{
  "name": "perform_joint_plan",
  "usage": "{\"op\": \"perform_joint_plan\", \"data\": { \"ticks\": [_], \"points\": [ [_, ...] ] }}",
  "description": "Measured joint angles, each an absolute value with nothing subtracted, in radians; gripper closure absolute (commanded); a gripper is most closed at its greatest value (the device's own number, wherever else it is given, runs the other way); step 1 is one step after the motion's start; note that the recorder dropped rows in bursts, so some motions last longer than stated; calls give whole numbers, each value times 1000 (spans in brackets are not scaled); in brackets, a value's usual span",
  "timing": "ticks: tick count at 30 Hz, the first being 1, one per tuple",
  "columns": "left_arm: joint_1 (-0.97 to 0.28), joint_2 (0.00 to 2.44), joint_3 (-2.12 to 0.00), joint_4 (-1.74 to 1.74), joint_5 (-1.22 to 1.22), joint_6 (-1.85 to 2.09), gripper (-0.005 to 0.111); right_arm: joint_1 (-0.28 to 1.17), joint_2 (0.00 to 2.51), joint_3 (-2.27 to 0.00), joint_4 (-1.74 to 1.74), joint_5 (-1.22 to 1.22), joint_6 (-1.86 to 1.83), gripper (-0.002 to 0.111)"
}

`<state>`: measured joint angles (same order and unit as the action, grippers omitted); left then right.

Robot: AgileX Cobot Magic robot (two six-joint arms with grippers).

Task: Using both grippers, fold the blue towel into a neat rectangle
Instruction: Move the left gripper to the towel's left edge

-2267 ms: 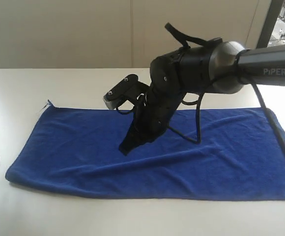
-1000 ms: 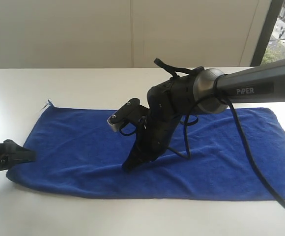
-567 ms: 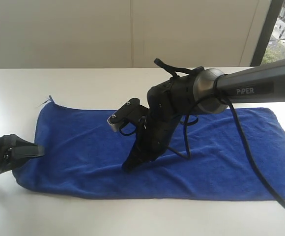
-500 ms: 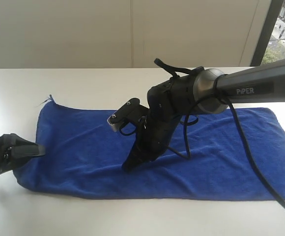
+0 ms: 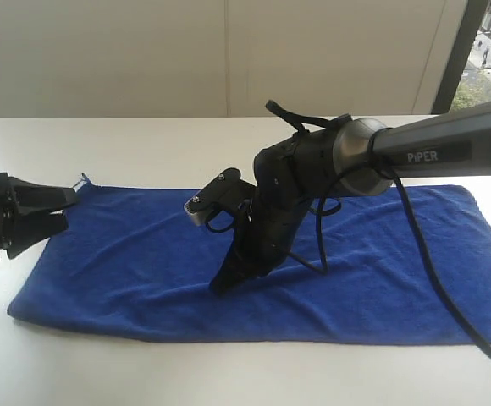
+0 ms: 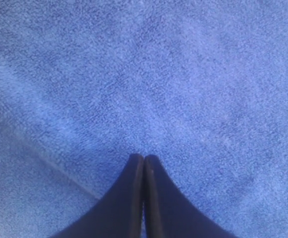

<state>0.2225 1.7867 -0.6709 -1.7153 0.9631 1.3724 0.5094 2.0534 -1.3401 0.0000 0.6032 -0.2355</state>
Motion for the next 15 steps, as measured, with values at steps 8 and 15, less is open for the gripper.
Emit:
{"op": "perform_joint_plan", "data": {
  "ticks": [8,15],
  "points": [
    [222,1787,-807,-1661,998,1318,70,509,2053,-1340,0,603,-235,108],
    [274,1745,-928,-1150,1070,1130,107,509,2053,-1340,0,591,-235,108]
  ]
}}
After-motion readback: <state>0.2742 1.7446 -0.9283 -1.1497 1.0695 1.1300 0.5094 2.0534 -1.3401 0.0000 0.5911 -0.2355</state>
